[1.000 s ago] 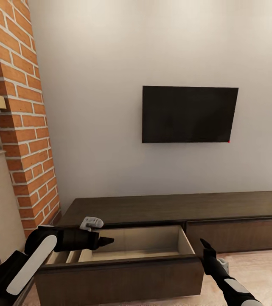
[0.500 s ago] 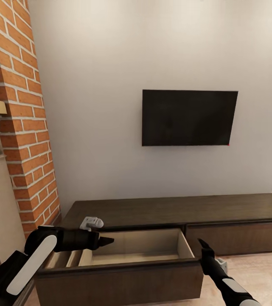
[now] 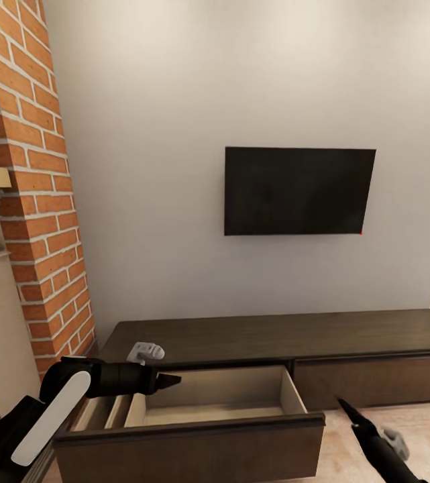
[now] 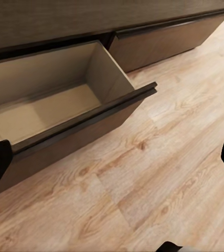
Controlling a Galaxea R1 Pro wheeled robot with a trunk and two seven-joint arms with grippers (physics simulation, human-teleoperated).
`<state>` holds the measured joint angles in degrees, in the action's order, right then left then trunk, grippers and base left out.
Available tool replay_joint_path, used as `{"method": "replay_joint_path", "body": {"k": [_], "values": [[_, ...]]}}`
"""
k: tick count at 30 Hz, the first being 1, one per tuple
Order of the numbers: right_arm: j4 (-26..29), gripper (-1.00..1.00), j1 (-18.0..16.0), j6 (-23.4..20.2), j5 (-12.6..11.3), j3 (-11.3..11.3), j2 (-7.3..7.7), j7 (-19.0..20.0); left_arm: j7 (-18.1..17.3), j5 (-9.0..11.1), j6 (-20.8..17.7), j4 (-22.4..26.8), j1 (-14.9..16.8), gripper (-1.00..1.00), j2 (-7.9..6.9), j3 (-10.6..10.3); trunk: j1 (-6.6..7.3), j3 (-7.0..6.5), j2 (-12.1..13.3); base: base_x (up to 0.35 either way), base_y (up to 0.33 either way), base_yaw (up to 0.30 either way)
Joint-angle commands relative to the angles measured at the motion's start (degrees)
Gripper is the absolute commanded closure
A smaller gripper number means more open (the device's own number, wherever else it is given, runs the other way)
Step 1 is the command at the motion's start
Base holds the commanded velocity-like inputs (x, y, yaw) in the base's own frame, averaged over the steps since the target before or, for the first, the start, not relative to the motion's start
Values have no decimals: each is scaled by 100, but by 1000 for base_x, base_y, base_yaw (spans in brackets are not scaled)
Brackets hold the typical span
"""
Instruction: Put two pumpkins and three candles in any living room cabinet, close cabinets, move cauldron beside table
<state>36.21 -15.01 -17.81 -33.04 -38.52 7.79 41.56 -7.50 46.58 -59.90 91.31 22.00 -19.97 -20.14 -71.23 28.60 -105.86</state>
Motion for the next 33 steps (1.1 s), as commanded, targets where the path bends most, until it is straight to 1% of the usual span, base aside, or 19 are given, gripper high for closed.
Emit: {"method": "replay_joint_path", "body": {"k": [1,2,3,5,7,10,17,31,33], "values": [[251,-100,193,-87,-28,-11,-6,84,-56,-61,-10,1,6,-100,-1,-5,23,-12,38,0,0,0],[409,-100,332,-111,-15,-10,-12,160,-52,-63,-10,1,6,-100,0,-6,45,-30,78,0,0,0],[464,-100,392,-119,-8,-11,-15,199,-52,-64,-10,1,6,-100,0,-6,67,-48,118,0,0,0],[595,-100,620,-139,7,-9,-5,367,-46,-68,-10,1,6,-100,1,-7,111,-84,199,0,0,0],[641,-100,734,-146,25,-6,7,511,-44,-69,-10,-3,6,-100,1,-7,155,-120,279,0,0,0],[672,-100,825,-151,125,-8,19,667,-37,-70,-10,-7,6,-100,6,-22,221,-174,399,0,0,0],[637,-100,863,-142,162,-26,0,704,-9,-73,-10,-8,6,-100,10,-107,375,-299,680,0,0,0],[582,-100,893,-91,182,-36,4,667,20,-79,-10,-17,6,-100,4,-122,682,-551,1241,0,0,0],[573,-100,940,-80,183,-34,-18,668,20,-121,-10,-17,6,-100,4,-122,726,-586,1322,0,0,0]]}}
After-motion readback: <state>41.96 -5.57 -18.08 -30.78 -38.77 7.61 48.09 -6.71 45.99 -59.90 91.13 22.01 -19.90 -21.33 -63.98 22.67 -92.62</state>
